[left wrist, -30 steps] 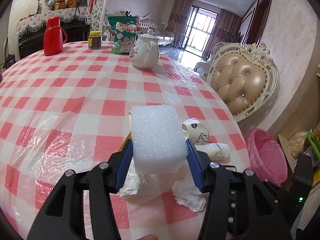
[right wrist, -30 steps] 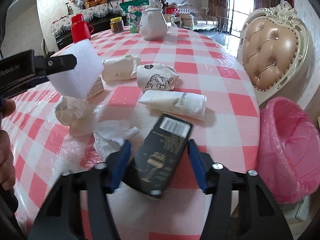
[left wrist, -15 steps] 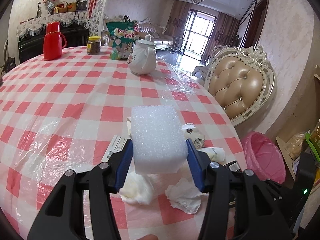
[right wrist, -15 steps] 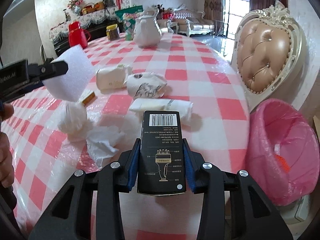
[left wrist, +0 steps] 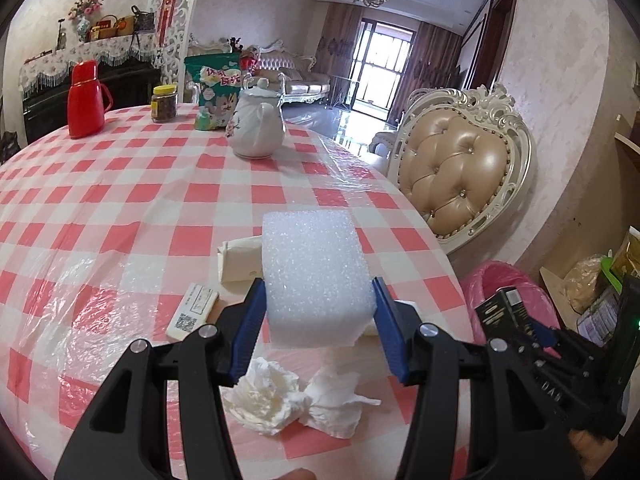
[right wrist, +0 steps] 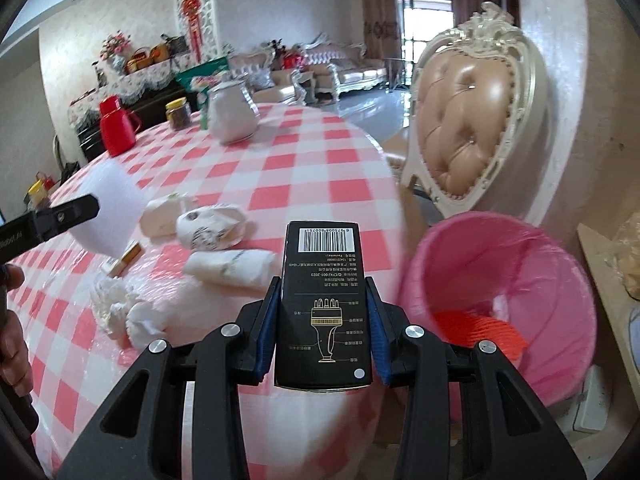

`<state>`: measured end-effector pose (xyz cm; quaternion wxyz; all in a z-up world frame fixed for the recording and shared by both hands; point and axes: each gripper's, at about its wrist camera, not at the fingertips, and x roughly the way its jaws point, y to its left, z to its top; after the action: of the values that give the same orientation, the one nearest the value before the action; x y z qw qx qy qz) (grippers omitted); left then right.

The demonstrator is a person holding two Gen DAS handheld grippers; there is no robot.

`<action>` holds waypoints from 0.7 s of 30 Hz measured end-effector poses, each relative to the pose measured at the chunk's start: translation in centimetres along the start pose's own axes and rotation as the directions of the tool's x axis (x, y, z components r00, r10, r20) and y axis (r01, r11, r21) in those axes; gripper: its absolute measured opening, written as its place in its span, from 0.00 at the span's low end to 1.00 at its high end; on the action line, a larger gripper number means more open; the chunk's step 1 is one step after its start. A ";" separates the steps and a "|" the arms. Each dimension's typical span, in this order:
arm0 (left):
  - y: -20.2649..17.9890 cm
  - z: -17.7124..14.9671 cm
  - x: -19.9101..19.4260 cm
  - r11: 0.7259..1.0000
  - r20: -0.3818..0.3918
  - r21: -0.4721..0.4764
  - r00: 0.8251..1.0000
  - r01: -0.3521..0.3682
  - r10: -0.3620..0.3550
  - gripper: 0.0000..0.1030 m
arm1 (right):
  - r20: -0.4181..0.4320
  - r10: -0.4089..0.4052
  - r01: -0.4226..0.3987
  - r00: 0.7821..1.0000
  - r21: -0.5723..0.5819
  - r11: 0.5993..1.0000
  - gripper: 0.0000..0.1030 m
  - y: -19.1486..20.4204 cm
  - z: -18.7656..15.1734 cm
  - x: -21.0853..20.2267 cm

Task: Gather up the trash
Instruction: 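Carry the foam block and black box over the pink bin with both tools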

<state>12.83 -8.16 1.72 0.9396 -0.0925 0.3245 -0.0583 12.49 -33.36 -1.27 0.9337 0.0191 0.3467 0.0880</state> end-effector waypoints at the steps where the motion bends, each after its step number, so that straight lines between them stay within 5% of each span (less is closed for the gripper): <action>1: -0.2 0.1 0.0 1.000 0.001 0.002 1.000 0.002 -0.002 0.50 | 0.005 -0.009 0.009 1.000 0.008 1.000 0.37 -0.6 0.1 -0.2; 21: -9.7 0.9 3.5 0.980 -0.040 0.138 0.990 0.143 -0.139 0.50 | 0.025 -0.200 0.193 0.979 0.172 0.966 0.37 -12.5 -0.4 -1.7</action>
<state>15.64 -18.10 2.35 0.9322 -0.0479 0.3264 -0.1487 12.88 -45.99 -1.66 0.9400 0.0657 0.3331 -0.0351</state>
